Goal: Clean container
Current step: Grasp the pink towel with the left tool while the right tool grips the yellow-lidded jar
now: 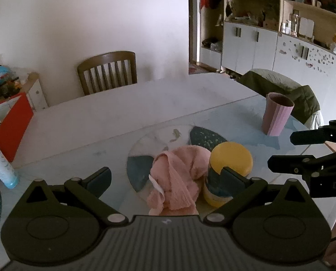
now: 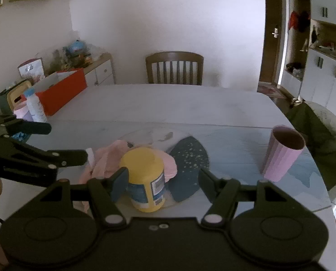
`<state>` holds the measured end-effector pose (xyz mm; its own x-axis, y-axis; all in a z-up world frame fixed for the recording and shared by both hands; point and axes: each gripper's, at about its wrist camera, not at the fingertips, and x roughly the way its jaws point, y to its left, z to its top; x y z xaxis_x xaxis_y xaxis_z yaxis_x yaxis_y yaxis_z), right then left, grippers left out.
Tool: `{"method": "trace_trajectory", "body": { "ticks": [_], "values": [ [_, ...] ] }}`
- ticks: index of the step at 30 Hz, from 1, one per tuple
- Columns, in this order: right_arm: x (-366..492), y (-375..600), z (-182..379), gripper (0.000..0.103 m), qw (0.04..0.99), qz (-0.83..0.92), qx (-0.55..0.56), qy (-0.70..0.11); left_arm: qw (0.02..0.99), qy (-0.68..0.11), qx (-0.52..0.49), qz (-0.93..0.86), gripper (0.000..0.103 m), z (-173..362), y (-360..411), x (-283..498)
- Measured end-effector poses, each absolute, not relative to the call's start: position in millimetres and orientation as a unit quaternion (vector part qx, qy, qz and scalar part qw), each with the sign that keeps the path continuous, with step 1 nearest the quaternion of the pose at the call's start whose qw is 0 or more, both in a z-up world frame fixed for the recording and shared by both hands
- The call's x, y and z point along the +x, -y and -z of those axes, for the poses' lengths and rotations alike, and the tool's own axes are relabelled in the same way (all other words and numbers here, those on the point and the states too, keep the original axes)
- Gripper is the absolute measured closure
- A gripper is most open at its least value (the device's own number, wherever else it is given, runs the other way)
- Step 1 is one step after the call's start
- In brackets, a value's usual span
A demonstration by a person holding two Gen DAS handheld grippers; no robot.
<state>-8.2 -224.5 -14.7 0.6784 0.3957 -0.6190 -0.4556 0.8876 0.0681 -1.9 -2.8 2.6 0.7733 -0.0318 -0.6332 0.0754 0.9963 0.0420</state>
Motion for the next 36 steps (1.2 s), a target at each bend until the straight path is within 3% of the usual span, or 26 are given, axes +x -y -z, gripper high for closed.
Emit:
{"method": "trace_trajectory", "body": {
  "ticks": [21,26,29,30,32,34,36],
  "values": [
    [19,185,26,0.036,0.890,-0.273,-0.086,-0.356,0.898,-0.417,0.075,0.118,0.000,78,5,57],
    [29,177,30,0.036,0.887,-0.270,-0.090,-0.363,0.889,-0.437,0.075,0.112,0.004,98,0,63],
    [34,174,35,0.036,0.884,-0.269,-0.091,-0.372,0.888,-0.441,0.059,0.114,0.021,99,-7,64],
    [35,174,36,0.036,0.883,-0.269,-0.091,-0.374,0.888,-0.442,0.055,0.118,0.033,99,-8,64],
    [38,173,38,0.038,0.881,-0.269,-0.088,-0.378,0.889,-0.438,0.040,0.129,0.044,97,-10,64],
    [40,172,39,0.038,0.880,-0.270,-0.086,-0.380,0.893,-0.427,0.041,0.135,0.061,92,-10,60],
    [40,173,40,0.038,0.879,-0.270,-0.082,-0.383,0.895,-0.422,0.038,0.137,0.069,86,-12,56]
  ]
}}
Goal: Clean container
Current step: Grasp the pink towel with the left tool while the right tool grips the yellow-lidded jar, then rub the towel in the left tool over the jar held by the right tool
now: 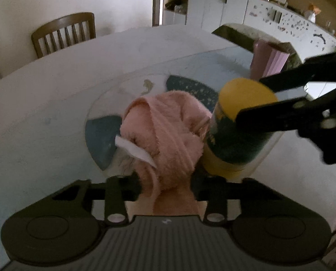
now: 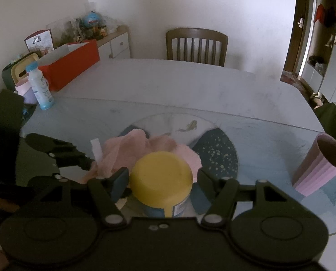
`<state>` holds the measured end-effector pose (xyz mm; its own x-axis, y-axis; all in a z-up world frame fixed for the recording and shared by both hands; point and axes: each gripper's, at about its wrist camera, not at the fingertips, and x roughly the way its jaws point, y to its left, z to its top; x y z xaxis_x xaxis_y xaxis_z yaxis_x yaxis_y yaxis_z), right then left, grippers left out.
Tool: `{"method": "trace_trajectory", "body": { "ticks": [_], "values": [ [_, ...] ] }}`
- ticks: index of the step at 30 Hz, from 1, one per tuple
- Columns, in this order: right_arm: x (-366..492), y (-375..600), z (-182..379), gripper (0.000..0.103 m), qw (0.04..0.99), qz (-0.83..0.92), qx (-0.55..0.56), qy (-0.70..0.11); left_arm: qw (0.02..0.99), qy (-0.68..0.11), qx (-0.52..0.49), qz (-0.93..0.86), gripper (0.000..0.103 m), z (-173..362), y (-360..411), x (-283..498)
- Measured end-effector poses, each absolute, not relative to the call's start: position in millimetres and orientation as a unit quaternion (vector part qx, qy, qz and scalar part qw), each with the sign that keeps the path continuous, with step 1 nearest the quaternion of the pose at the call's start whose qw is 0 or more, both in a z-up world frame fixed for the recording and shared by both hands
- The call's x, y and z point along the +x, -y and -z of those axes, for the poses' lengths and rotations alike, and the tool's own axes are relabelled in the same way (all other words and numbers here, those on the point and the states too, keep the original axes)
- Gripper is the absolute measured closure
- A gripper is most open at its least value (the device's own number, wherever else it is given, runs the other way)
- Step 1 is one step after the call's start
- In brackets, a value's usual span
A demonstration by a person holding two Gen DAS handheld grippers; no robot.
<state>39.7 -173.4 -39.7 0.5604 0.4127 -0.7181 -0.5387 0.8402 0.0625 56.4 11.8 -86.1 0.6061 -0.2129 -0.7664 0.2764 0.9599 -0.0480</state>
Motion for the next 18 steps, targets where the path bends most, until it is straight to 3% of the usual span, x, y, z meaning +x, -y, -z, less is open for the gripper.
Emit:
{"method": "trace_trajectory", "body": {
  "ticks": [4,18],
  "values": [
    [42,176,40,0.038,0.877,-0.275,-0.074,-0.387,0.898,-0.417,0.017,0.136,0.078,70,-21,53],
    [41,177,44,0.040,0.871,-0.288,-0.091,-0.388,0.909,-0.350,-0.006,0.224,0.082,-29,-28,46]
  ]
}}
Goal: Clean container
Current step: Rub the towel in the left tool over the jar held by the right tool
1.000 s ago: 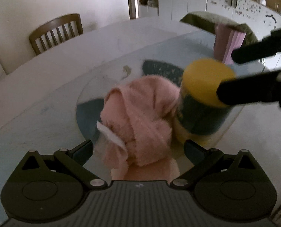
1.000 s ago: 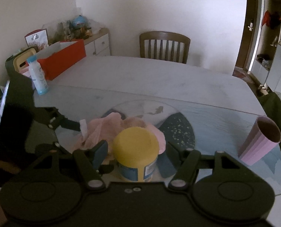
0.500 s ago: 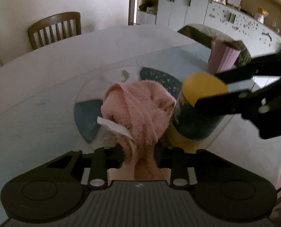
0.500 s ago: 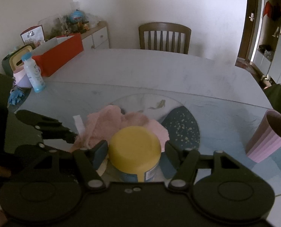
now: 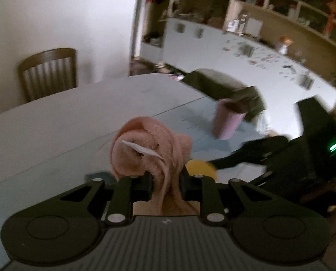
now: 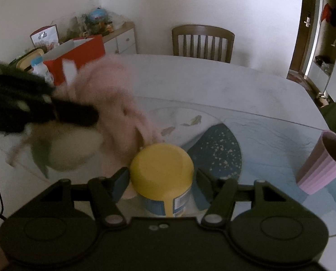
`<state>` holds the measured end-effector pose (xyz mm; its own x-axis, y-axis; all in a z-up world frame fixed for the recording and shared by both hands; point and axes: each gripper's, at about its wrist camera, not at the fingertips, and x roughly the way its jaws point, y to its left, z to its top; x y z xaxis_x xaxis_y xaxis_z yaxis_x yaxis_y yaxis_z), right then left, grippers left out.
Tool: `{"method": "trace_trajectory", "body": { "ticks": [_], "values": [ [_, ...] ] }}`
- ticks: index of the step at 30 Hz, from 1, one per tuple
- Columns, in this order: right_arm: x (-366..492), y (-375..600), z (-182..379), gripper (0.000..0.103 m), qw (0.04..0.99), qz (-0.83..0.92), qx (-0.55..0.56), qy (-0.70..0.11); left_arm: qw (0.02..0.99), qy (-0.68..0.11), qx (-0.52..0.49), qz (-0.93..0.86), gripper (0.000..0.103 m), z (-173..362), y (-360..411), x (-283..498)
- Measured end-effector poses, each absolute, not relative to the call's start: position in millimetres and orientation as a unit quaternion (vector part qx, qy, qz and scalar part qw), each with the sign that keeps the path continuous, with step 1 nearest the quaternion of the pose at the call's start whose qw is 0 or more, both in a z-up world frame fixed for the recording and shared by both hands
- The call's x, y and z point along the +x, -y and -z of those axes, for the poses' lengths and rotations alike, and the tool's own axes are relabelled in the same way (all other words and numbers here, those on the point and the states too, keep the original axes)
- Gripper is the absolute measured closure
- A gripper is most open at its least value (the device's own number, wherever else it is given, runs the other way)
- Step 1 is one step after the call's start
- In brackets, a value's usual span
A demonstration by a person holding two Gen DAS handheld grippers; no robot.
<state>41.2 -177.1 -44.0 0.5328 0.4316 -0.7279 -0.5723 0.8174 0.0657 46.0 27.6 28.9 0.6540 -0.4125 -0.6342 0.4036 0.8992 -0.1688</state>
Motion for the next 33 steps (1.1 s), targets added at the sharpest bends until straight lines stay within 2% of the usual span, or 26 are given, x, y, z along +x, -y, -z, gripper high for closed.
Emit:
{"method": "trace_trajectory", "body": {
  "ticks": [5,11,21,33],
  "values": [
    [39,176,46,0.041,0.869,-0.294,-0.099,-0.384,0.892,-0.352,-0.038,0.281,0.082,-36,-12,57],
    [38,174,46,0.042,0.868,-0.304,-0.112,-0.376,0.870,-0.381,-0.052,0.308,0.082,-16,1,80],
    [41,176,47,0.042,0.868,-0.309,-0.113,-0.371,0.865,-0.414,-0.089,0.269,0.083,11,-19,107],
    [39,180,47,0.042,0.868,-0.310,-0.108,-0.373,0.847,-0.468,-0.088,0.234,0.083,57,-30,112]
  ]
}}
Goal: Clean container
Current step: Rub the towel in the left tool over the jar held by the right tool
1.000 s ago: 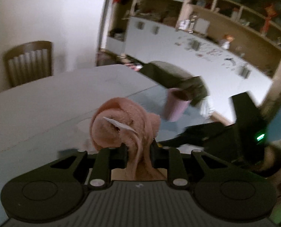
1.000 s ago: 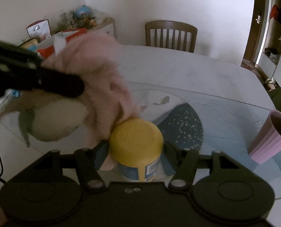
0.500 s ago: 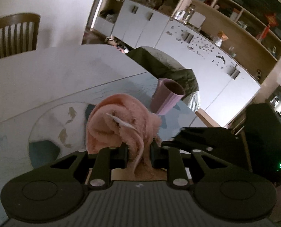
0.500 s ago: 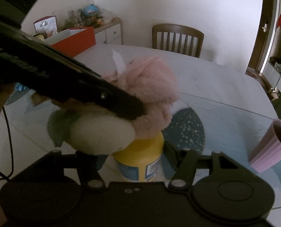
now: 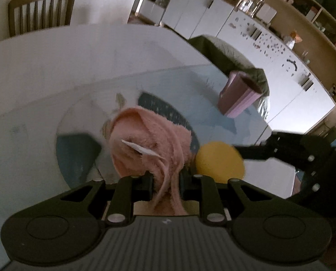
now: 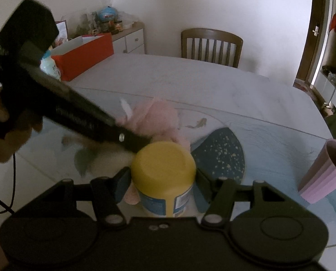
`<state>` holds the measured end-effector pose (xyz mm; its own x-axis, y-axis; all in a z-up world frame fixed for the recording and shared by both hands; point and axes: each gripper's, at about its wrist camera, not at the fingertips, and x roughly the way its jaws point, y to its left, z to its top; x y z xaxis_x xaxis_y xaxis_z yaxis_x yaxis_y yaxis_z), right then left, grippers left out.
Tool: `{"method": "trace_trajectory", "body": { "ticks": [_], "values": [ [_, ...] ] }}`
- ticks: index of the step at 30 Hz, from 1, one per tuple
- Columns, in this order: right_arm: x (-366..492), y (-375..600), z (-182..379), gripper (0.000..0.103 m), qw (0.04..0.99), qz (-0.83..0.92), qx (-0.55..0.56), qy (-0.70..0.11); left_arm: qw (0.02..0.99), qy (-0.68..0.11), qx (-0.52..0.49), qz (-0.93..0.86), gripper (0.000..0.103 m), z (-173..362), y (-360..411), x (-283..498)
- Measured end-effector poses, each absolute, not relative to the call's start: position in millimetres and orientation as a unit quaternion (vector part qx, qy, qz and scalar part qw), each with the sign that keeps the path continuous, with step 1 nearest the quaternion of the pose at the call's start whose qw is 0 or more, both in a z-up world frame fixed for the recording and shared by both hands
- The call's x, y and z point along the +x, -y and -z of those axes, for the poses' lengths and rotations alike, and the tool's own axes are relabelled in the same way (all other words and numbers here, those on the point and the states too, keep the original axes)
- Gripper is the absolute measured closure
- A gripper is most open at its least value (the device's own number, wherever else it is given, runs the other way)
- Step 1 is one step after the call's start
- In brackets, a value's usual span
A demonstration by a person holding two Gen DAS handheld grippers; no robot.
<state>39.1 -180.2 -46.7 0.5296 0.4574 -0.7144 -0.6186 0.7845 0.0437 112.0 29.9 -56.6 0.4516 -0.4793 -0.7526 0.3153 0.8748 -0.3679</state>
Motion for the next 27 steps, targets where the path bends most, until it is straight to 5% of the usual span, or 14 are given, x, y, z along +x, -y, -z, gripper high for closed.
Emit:
{"method": "trace_trajectory", "body": {
  "ticks": [9,18,21,24,27],
  "values": [
    [41,185,47,0.042,0.867,-0.310,-0.104,-0.375,0.828,-0.514,-0.055,0.217,0.083,99,-27,98],
    [38,186,48,0.042,0.868,-0.308,-0.104,-0.375,0.844,-0.497,-0.006,0.201,0.081,86,-20,74],
    [38,186,49,0.042,0.869,-0.308,-0.101,-0.375,0.846,-0.494,0.003,0.201,0.066,82,-22,66],
    [37,187,50,0.042,0.869,-0.307,-0.098,-0.374,0.858,-0.476,0.012,0.191,0.032,76,-25,59],
    [38,188,50,0.042,0.870,-0.307,-0.096,-0.374,0.870,-0.455,0.023,0.187,0.029,66,-29,57]
  ]
}}
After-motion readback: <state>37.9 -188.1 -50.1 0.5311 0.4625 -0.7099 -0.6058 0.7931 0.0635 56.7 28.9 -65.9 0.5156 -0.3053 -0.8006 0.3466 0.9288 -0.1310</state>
